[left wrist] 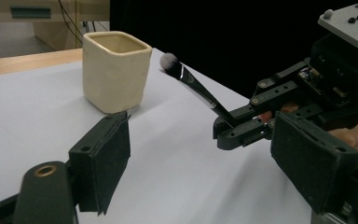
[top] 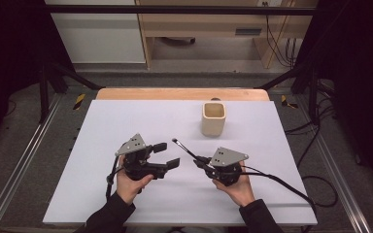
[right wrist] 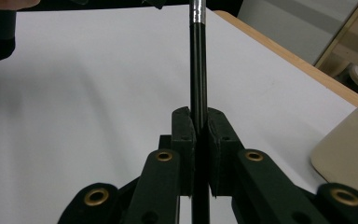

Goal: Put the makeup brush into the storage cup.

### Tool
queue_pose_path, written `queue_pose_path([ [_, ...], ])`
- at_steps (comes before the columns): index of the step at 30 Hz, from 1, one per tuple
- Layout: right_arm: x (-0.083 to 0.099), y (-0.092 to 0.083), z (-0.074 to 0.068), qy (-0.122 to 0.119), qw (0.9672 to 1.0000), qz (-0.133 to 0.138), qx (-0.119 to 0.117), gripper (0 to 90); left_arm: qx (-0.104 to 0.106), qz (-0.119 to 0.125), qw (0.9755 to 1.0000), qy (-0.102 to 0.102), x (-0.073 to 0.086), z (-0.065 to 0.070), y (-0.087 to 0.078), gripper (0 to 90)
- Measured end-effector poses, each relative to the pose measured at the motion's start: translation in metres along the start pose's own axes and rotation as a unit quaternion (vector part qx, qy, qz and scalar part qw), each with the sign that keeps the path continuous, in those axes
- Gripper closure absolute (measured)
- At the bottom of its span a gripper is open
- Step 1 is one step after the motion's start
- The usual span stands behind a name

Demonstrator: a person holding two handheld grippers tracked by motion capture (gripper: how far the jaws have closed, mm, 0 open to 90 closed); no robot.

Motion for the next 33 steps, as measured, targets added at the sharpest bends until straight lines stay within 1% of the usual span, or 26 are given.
queue_pose_path([
  [5,-0.001,0.000,-0.001,0.000,1.0000,0.003,-0.002,83.4,0.005,0.006,1.0000,-0.002,-0.003,0.001,0.003,22.1],
  [9,-0.001,0.001,-0.003,0.002,1.0000,0.003,-0.005,83.4,0.009,0.007,0.9999,-0.006,-0.004,0.002,0.006,24.9],
  [12,-0.001,0.002,-0.004,0.002,1.0000,0.004,-0.009,83.4,0.013,0.006,0.9999,-0.007,-0.003,0.003,0.009,26.6],
  [18,-0.001,0.005,-0.006,0.002,0.9999,0.002,-0.013,83.4,0.013,0.002,0.9999,-0.007,0.001,0.006,0.016,31.2],
  [20,0.000,0.005,-0.006,0.002,0.9999,0.001,-0.014,83.4,0.012,0.003,0.9999,-0.008,0.003,0.006,0.018,33.7],
  [22,0.000,0.006,-0.007,0.003,0.9999,0.002,-0.016,83.4,0.012,0.003,0.9999,-0.010,0.005,0.006,0.019,38.1],
  [27,0.001,0.007,-0.008,0.004,0.9998,0.001,-0.018,83.4,0.011,0.002,0.9998,-0.018,0.008,0.006,0.021,45.3],
  [33,0.002,0.009,-0.009,0.006,0.9997,0.002,-0.022,83.4,0.012,0.007,0.9995,-0.027,0.010,0.005,0.021,55.8],
])
Point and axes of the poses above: each handheld gripper's, and its own axes: y roughly forward along the jaws, x roughly out of its underside, z roughly to its right, the point moved 1 cm from there along y, roughly forward along the jaws, and after that the axes turned 11 degrees about z, right-handed, at the moved point
